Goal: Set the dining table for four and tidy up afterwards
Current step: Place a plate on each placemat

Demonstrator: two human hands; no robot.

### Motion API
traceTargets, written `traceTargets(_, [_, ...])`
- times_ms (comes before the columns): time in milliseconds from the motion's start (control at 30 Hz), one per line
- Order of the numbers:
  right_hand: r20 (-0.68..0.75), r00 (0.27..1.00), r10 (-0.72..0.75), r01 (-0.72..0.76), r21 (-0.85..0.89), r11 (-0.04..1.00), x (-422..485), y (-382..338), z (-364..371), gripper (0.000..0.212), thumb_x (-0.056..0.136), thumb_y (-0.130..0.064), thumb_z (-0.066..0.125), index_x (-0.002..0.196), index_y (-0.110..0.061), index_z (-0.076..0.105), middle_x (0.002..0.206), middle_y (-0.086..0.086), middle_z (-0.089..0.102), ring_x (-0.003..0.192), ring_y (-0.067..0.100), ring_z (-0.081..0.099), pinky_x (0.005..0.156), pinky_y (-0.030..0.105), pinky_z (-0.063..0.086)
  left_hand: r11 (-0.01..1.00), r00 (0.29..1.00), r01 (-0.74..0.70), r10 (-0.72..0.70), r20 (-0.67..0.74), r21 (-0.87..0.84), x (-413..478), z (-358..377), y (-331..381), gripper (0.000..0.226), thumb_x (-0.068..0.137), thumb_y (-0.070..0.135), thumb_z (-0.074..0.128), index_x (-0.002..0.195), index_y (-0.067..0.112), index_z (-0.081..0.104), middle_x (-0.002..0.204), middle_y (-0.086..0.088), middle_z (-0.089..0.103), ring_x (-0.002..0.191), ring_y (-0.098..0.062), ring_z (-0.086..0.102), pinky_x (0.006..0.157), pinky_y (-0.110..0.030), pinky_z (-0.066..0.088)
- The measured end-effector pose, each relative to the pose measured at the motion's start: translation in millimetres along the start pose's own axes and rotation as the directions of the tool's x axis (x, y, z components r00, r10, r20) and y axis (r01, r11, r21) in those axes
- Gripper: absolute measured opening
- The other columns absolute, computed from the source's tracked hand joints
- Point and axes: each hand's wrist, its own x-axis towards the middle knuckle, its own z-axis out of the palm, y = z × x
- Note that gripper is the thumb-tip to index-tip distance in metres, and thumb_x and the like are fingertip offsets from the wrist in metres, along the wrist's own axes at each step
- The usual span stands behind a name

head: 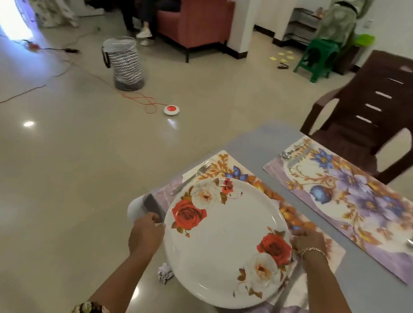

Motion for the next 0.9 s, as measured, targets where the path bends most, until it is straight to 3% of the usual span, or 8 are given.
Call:
traceTargets(100, [-0.065, 0.998, -0.003, 0.008, 0.071, 0.997, -26, 6, -18, 0.024, 0.077, 0.006, 0.063, 0.1, 0.0, 0.068, 0.098, 0.019, 0.064, 0.086, 0.029, 0.057, 0.076, 0.03, 0.039, 0.967, 0.968, -0.223, 0.234, -0.092, 0.12, -6, 9, 18, 0.017, 0.088, 0.013, 0.056, 0.102, 0.005, 0.062, 0.108, -0.014, 0.058, 0.098, -0.032, 0.056, 0.075, -0.036, 0.048])
traceTargets(233, [-0.147, 0.986, 0.08, -0.053, 0.175, 0.983, -68, 34, -47, 0.019, 0.076, 0.008, 0.056, 0.083, -0.006, 0.068, 0.07, 0.011, 0.06, 0.067, 0.025, 0.053, 0.064, 0.029, 0.041, 0.866, 0.87, -0.492, 0.486, 0.08, 0.09, -39, 49, 49, 0.02, 0.088, 0.015, 0.059, 0.107, 0.009, 0.062, 0.108, -0.01, 0.06, 0.108, -0.029, 0.052, 0.088, -0.035, 0.042])
traceTargets(333, [-0.208, 0.973, 0.101, -0.062, 0.188, 0.98, -98, 68, -78, 0.034, 0.076, 0.009, 0.052, 0.07, -0.022, 0.062, 0.071, 0.004, 0.062, 0.072, 0.023, 0.057, 0.069, 0.03, 0.045, 0.801, 0.783, -0.598, 0.583, 0.218, 0.006, -82, 83, 66, 0.025, 0.092, 0.02, 0.056, 0.113, 0.008, 0.058, 0.11, -0.01, 0.058, 0.107, -0.025, 0.051, 0.083, -0.026, 0.036])
traceTargets(500, [-0.319, 0.921, 0.222, -0.112, 0.329, 0.938, -143, 131, -147, 0.04, 0.077, 0.018, 0.044, 0.069, -0.019, 0.058, 0.064, -0.004, 0.053, 0.06, 0.012, 0.049, 0.053, 0.019, 0.035, 0.731, 0.638, -0.667, 0.66, 0.397, -0.145, -157, 140, 81, 0.016, 0.092, 0.018, 0.056, 0.1, 0.005, 0.06, 0.096, -0.011, 0.062, 0.089, -0.025, 0.056, 0.073, -0.03, 0.04])
traceTargets(633, [-0.402, 0.869, 0.288, -0.138, 0.361, 0.922, -169, 182, -201, 0.035, 0.078, 0.014, 0.048, 0.072, -0.019, 0.058, 0.065, -0.003, 0.055, 0.064, 0.016, 0.051, 0.062, 0.024, 0.039, 0.689, 0.517, -0.689, 0.684, 0.514, -0.224, -223, 181, 87, 0.008, 0.089, 0.011, 0.059, 0.093, 0.004, 0.061, 0.086, -0.011, 0.062, 0.081, -0.025, 0.058, 0.068, -0.025, 0.035])
traceTargets(700, [-0.414, 0.853, 0.317, -0.15, 0.388, 0.91, -178, 212, -230, 0.035, 0.078, 0.012, 0.05, 0.07, -0.021, 0.057, 0.065, -0.001, 0.055, 0.067, 0.019, 0.052, 0.067, 0.028, 0.041, 0.694, 0.48, -0.678, 0.667, 0.57, -0.242, -258, 202, 89, 0.011, 0.09, 0.013, 0.06, 0.094, 0.003, 0.062, 0.088, -0.012, 0.064, 0.08, -0.022, 0.057, 0.068, -0.024, 0.034])
traceTargets(800, [-0.434, 0.825, 0.362, -0.175, 0.413, 0.894, -191, 258, -278, 0.033, 0.078, 0.01, 0.055, 0.07, -0.021, 0.057, 0.065, 0.001, 0.056, 0.067, 0.02, 0.053, 0.06, 0.027, 0.04, 0.699, 0.429, -0.675, 0.632, 0.646, -0.236, -311, 234, 90, 0.007, 0.092, 0.016, 0.057, 0.092, 0.01, 0.06, 0.093, -0.009, 0.063, 0.083, -0.019, 0.057, 0.069, -0.022, 0.036])
traceTargets(900, [-0.508, 0.745, 0.433, -0.216, 0.43, 0.876, -206, 306, -327, 0.031, 0.078, 0.009, 0.056, 0.069, -0.02, 0.058, 0.073, 0.006, 0.06, 0.063, 0.02, 0.051, 0.059, 0.026, 0.04, 0.703, 0.411, -0.69, 0.575, 0.707, -0.171, -355, 267, 92, 0.015, 0.092, 0.015, 0.057, 0.103, 0.006, 0.063, 0.104, -0.011, 0.065, 0.087, -0.018, 0.057, 0.073, -0.022, 0.038])
